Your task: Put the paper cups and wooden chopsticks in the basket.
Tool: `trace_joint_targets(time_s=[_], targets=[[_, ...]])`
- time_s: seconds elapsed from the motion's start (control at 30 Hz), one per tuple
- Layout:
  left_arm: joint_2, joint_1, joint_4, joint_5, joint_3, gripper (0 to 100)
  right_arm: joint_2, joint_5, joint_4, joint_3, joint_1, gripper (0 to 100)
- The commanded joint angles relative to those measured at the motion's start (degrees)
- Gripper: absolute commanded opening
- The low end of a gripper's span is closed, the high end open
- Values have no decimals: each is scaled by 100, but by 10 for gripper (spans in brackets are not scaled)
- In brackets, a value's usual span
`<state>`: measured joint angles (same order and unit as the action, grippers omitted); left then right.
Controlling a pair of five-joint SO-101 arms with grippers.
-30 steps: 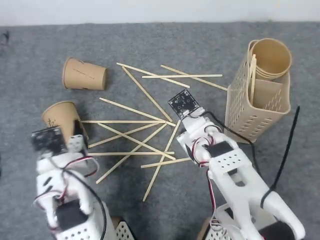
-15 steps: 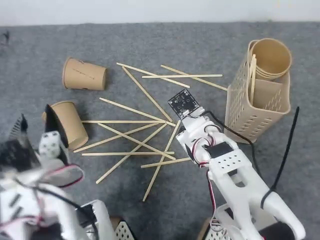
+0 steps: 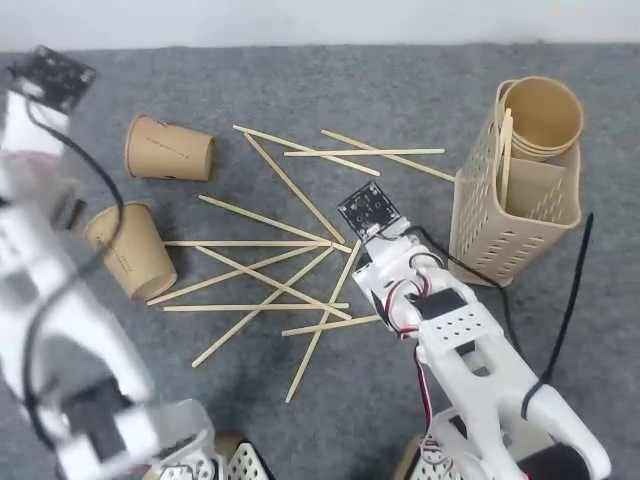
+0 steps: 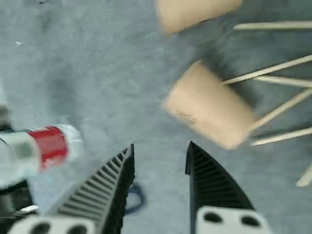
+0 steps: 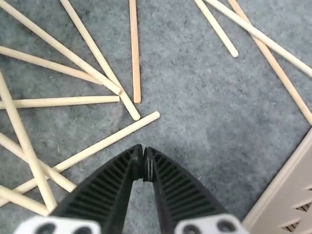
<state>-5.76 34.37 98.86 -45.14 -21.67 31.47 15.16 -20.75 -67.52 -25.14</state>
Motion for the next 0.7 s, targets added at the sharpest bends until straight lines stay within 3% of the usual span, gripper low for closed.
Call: trace_joint_targets(time_s=[0.0,0.1,0.3,0.5,0.67], targets=[[1547,431,105,-2180,-1692,174,171,97,163,44,13,6],[2444,422,-35,-2040,-2484,174,171,97,163,44,13,6],[4211,510,-703,-914,-3327,174,171,105,163,44,13,6],[5424,554,-1125,-721,-4127,174,171,105,171,44,13,6],[6022,255,-193,-765,-4611,174,171,105,171,44,13,6]])
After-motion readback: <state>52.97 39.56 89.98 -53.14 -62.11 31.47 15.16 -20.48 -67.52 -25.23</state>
